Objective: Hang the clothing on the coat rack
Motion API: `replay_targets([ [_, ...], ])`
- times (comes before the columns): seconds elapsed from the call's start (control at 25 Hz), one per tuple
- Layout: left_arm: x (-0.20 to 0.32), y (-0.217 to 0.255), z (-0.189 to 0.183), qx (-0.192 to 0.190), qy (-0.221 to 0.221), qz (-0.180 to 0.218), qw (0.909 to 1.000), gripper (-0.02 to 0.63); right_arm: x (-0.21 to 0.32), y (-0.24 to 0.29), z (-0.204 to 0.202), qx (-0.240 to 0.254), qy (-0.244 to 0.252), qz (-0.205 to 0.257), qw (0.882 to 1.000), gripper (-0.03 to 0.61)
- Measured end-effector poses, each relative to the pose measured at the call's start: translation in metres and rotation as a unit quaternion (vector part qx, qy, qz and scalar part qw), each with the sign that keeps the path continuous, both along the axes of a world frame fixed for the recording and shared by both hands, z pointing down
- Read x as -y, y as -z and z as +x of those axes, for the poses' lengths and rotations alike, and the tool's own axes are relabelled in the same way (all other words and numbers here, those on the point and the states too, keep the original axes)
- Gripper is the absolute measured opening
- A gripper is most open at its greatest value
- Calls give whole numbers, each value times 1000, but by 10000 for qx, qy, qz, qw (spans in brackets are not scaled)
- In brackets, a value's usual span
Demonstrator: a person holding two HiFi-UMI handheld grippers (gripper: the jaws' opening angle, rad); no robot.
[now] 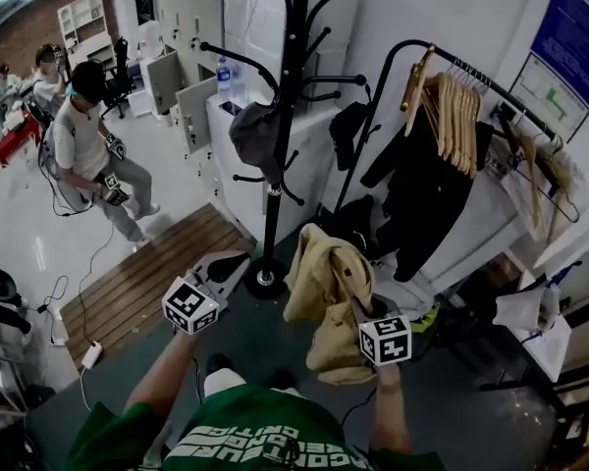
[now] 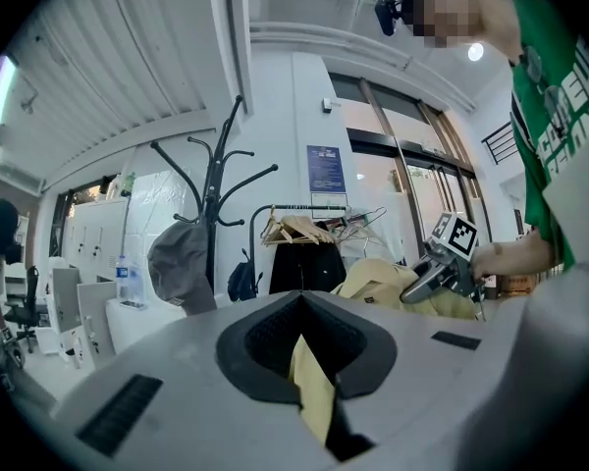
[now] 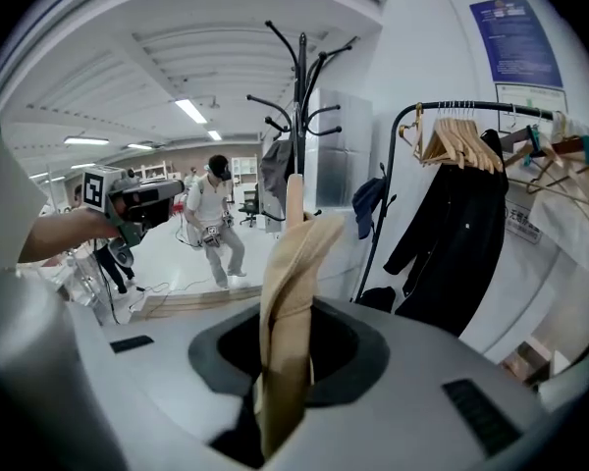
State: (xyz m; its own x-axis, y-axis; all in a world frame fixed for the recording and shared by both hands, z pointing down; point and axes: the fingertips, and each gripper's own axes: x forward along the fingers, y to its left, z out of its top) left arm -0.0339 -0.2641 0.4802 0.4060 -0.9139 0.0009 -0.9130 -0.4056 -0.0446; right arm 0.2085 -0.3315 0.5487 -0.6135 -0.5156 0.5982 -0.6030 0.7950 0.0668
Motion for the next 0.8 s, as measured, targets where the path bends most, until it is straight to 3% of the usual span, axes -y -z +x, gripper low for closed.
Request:
replay_targets([
  [0.44, -17, -1, -6, -69, 561, -53, 9984, 3, 18, 22, -46, 139, 938, 53, 9955, 72],
  [0.8, -8, 1, -37, -84, 828, -6, 9965, 3, 40, 56, -98, 404, 1421, 146, 9889, 72],
])
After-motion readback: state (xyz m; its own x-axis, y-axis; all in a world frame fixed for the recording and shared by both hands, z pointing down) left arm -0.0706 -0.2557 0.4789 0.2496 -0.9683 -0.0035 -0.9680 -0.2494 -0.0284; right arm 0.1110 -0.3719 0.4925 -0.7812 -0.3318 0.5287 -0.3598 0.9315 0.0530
